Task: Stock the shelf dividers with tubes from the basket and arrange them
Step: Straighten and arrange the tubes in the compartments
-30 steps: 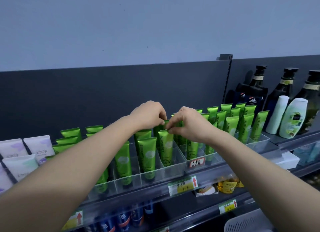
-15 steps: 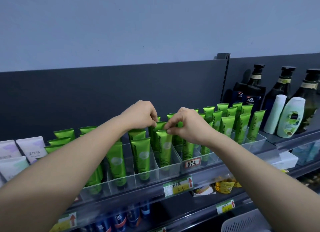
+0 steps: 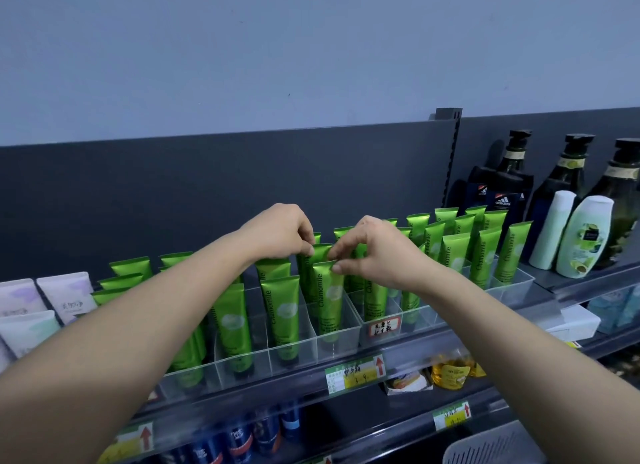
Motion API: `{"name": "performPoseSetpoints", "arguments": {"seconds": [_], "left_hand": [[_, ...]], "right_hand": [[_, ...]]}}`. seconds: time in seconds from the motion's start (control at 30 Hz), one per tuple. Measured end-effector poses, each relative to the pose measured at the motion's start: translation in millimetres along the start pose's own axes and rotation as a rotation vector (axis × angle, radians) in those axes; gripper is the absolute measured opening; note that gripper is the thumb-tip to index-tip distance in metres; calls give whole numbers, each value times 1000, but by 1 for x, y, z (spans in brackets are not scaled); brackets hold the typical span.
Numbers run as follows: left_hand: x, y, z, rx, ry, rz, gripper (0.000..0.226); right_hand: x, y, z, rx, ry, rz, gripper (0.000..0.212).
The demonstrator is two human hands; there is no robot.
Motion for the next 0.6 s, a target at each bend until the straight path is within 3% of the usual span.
{"name": "performPoseSetpoints", "arguments": {"seconds": [0.13,0.27,0.43,0.5,0.6], "left_hand": [[2,4,-4,8,19,-8,13],[10,18,-11,3,51,115,13],[16,5,-18,146,51,18,14],[17,1,-23,150,79,19,5],[21,0,-25,98,100,45,16]], "right_hand": [[2,5,1,30,-25,0,16],[13,6,7,5,-48,39,12],[31,-4,14,-118,-34,53,12],[34,-9,16,-149,-38,35,12],[38,-14,15,-159,-25,23,12]]}}
Point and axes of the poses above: each hand's wrist, its own x-axis towards the middle knuckle, its own y-axis out of the back of the hand, z = x × y, the point moved 8 cm from there along x, towards the middle knuckle, and after that the axes turned 9 degrees about z, right-handed, at the moved point
